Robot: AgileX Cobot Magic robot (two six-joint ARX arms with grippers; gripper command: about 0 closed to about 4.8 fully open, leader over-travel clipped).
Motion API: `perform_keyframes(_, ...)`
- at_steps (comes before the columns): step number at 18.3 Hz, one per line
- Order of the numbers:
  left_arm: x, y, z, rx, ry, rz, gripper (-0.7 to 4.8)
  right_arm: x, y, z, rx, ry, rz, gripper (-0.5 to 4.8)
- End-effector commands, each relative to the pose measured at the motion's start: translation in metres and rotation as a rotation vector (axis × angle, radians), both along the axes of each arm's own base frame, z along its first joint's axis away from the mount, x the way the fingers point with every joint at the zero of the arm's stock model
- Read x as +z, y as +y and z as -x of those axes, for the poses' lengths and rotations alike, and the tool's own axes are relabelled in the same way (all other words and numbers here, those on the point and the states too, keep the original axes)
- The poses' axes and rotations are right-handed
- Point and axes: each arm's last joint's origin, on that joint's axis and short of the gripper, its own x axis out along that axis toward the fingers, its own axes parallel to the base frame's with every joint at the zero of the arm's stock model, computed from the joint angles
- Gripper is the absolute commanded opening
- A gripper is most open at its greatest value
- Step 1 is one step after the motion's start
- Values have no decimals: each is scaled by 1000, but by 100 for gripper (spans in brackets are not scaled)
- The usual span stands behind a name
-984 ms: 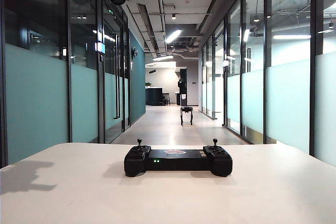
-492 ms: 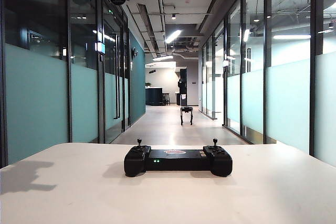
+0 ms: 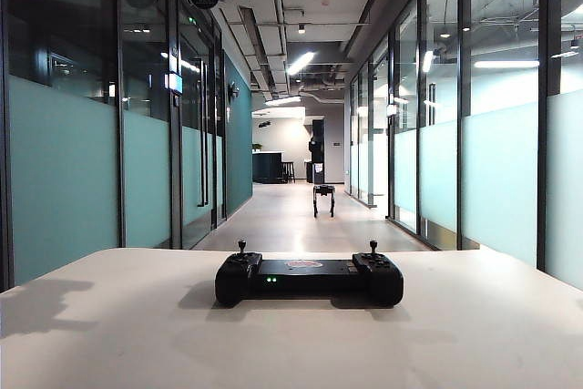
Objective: Push the left joystick on the remote control sitting on the white table forward to make the robot dog walk in a straight line until it approaches the door.
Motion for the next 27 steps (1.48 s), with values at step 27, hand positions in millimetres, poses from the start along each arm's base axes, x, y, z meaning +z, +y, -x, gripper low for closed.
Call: perform_keyframes(27,-28,29,29,119,-362,45,-5,-2,0,0,-4,-6,1,0)
